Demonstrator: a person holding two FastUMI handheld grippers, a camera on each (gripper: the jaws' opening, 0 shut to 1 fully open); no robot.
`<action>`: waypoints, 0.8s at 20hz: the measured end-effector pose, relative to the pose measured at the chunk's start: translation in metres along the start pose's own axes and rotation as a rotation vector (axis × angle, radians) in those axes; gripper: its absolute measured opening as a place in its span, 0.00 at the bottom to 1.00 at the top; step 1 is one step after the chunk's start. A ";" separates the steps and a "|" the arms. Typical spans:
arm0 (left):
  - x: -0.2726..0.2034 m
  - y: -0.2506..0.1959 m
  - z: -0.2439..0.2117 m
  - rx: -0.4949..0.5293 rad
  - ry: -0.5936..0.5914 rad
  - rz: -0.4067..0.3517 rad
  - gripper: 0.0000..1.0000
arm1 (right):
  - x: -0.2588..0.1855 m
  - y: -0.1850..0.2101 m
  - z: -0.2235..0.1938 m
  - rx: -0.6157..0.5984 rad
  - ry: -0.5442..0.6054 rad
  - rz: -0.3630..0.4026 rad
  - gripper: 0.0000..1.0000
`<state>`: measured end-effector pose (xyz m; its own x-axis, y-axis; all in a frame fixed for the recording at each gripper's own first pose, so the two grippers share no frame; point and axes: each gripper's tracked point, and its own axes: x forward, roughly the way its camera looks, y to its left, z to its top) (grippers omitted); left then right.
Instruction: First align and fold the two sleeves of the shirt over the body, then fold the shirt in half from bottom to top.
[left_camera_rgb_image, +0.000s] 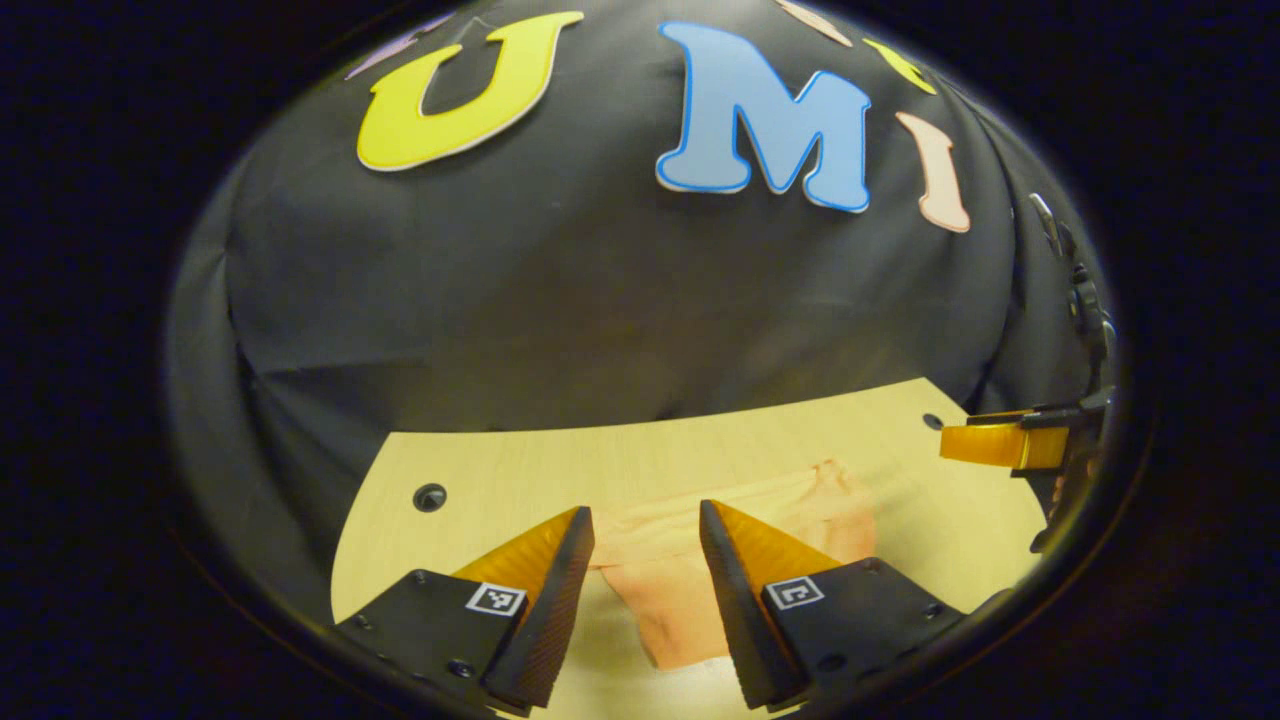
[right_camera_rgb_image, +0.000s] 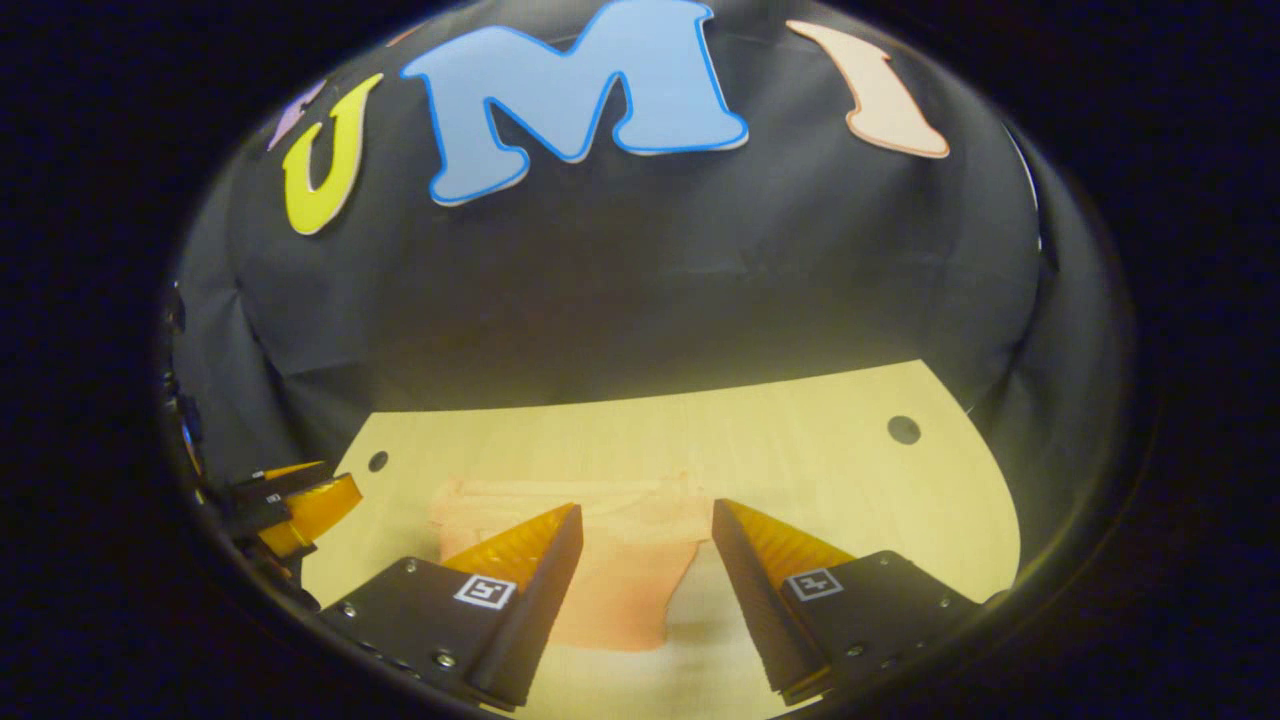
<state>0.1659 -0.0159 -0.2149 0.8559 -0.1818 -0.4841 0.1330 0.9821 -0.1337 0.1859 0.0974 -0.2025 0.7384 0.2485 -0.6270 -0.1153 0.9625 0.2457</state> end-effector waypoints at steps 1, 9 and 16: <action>-0.020 -0.004 0.009 -0.003 -0.025 -0.003 0.72 | -0.020 0.002 0.006 -0.009 -0.028 0.001 0.83; -0.161 -0.036 0.058 0.023 -0.203 -0.006 0.69 | -0.142 0.014 0.031 -0.057 -0.256 -0.014 0.82; -0.245 -0.036 0.069 -0.027 -0.310 0.053 0.74 | -0.206 0.017 0.018 -0.122 -0.356 -0.014 0.83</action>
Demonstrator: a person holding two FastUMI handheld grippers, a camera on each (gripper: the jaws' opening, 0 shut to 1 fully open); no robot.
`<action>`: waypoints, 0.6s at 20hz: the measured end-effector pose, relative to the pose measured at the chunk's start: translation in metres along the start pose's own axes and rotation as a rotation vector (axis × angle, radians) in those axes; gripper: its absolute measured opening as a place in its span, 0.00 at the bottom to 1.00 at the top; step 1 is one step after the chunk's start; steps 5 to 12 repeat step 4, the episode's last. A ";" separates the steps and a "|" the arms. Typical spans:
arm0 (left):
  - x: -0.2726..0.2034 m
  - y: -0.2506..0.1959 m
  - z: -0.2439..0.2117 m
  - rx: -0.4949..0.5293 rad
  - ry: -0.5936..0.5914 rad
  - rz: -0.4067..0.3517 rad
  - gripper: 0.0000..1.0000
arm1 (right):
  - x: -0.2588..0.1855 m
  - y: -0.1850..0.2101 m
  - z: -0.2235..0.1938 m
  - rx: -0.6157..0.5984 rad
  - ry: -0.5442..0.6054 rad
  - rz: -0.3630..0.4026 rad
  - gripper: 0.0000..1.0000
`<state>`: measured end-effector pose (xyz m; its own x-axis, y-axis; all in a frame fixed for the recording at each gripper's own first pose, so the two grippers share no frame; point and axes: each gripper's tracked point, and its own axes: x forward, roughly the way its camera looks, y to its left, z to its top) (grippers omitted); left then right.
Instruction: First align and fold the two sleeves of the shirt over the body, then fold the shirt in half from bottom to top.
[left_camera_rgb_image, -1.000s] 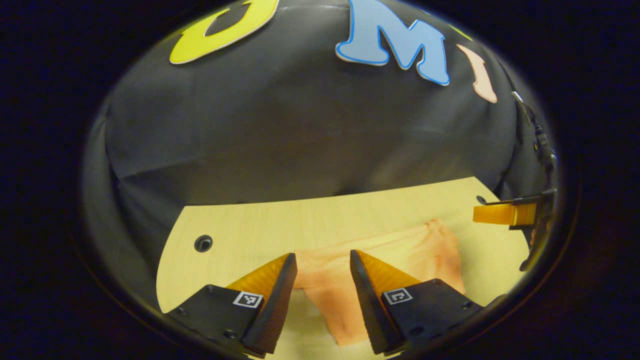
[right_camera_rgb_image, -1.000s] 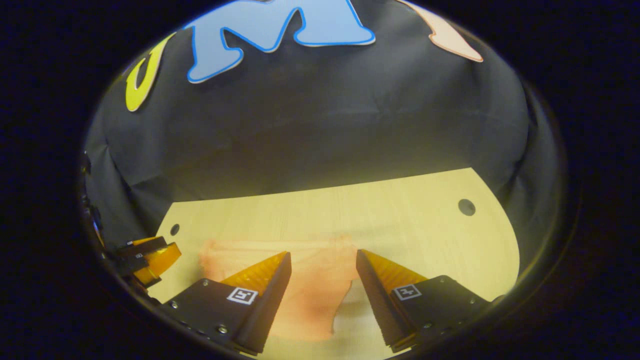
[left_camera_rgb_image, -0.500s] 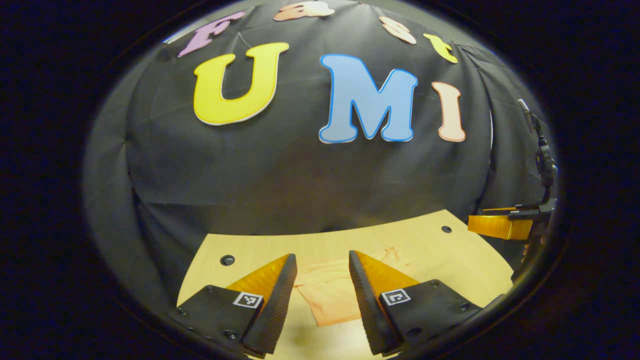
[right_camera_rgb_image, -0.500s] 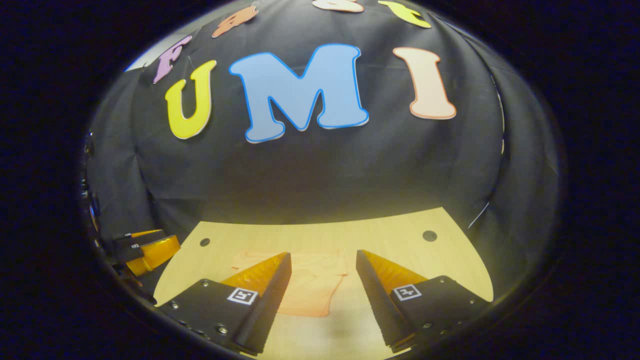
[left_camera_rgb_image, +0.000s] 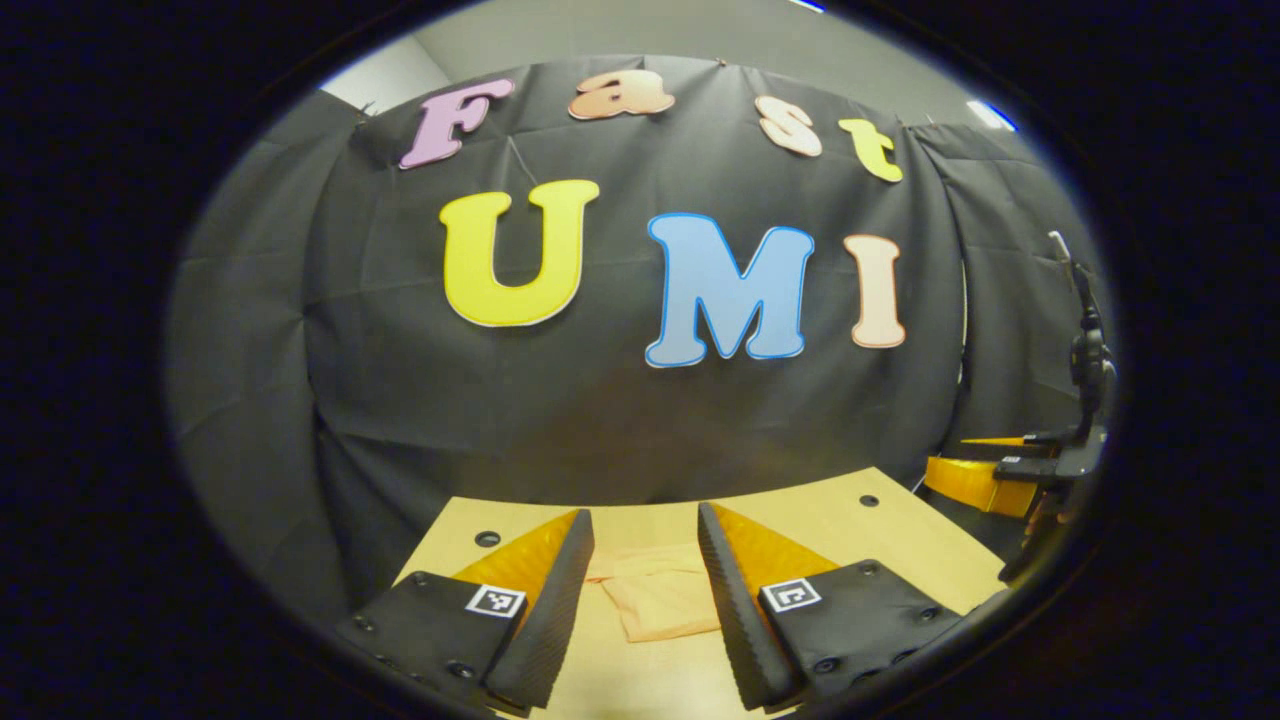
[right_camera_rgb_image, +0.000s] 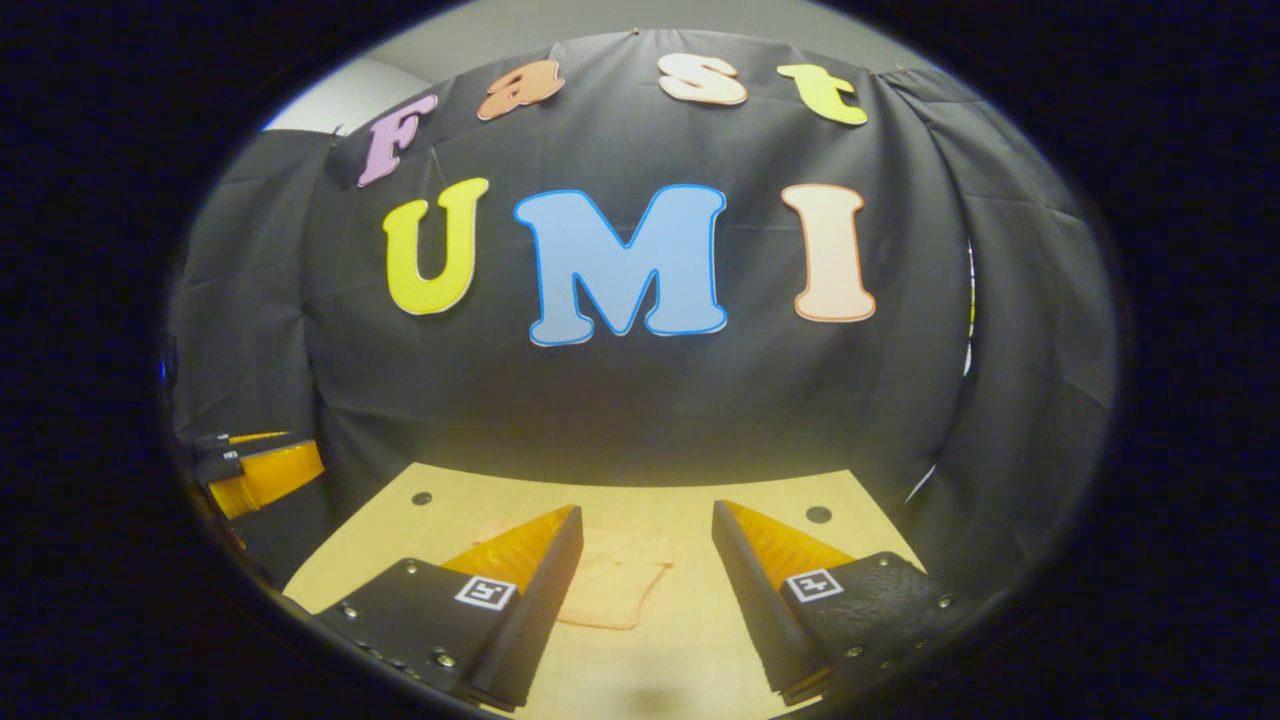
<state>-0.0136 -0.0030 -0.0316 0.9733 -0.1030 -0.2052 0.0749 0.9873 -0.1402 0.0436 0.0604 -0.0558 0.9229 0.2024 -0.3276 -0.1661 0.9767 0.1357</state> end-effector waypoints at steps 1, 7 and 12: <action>-0.008 0.003 0.002 -0.008 -0.009 0.013 0.74 | -0.003 0.001 -0.001 -0.002 -0.006 0.001 0.83; -0.027 0.016 0.009 -0.019 -0.032 0.058 0.71 | -0.010 0.005 -0.003 -0.010 -0.020 0.007 0.83; -0.027 0.016 0.009 -0.019 -0.032 0.058 0.71 | -0.010 0.005 -0.003 -0.010 -0.020 0.007 0.83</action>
